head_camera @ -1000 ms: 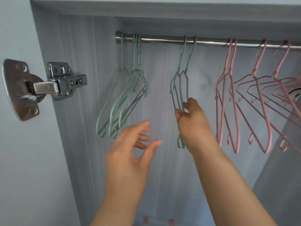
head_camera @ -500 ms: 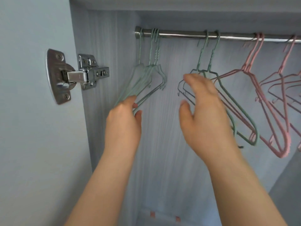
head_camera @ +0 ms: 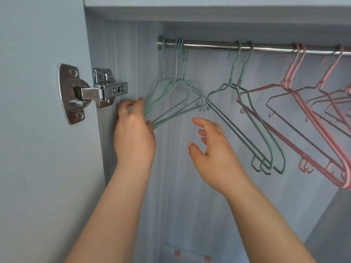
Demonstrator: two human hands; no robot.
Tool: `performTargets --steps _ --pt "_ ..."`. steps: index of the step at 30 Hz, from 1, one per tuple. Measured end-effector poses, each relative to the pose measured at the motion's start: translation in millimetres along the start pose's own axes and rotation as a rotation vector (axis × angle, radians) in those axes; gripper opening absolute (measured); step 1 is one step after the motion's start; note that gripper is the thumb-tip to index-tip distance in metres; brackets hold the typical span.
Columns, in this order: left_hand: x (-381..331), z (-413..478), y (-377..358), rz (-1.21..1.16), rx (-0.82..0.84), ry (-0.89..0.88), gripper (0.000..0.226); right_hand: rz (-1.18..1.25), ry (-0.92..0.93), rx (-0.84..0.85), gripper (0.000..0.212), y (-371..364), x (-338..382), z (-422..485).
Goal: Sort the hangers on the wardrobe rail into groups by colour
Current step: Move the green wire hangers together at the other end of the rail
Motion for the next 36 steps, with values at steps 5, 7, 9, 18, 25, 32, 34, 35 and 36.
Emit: performTargets --steps 5,7,9,18,25,32,34,35,36 --pt "10.0 7.5 -10.0 0.053 0.136 0.024 0.025 0.058 -0.025 0.005 0.049 -4.8 -9.3 6.4" --pt "8.0 6.7 -11.2 0.040 0.143 0.004 0.019 0.078 -0.026 0.015 0.048 -7.6 -10.6 8.2" --pt "3.0 5.3 -10.6 0.005 0.112 -0.050 0.021 0.096 -0.025 0.019 0.048 -9.5 -11.9 9.8" --pt "-68.4 28.6 18.2 -0.158 -0.148 -0.280 0.019 0.115 -0.005 0.047 0.046 -12.0 -20.2 7.2" --pt "-96.1 64.8 -29.0 -0.009 0.076 -0.176 0.022 0.097 -0.029 0.079 0.047 -9.3 -36.7 -5.6" --pt "-63.8 14.8 -53.9 -0.057 0.132 -0.155 0.019 0.128 -0.151 0.111 0.043 0.7 -84.3 -15.7" --pt "-47.6 -7.3 -54.7 -0.122 0.130 -0.150 0.018 0.165 -0.246 0.131 0.040 0.2 -112.2 -17.8" --pt "-37.9 -19.5 -55.0 -0.160 0.133 -0.144 0.018 0.172 -0.296 0.137 0.039 -0.5 -128.4 -20.0" --pt "-26.9 -31.8 -55.2 -0.191 0.139 -0.132 0.018 0.179 -0.344 0.133 0.038 -1.0 -145.4 -22.4"
Point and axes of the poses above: each hand's wrist, its own z-axis towards the middle knuckle, its own y-axis out of the back of the hand, x = y × z, the point moved 7 cm from there along z, towards the middle knuckle, and after that the axes turned 2 degrees about -y, right-handed, at the moved point
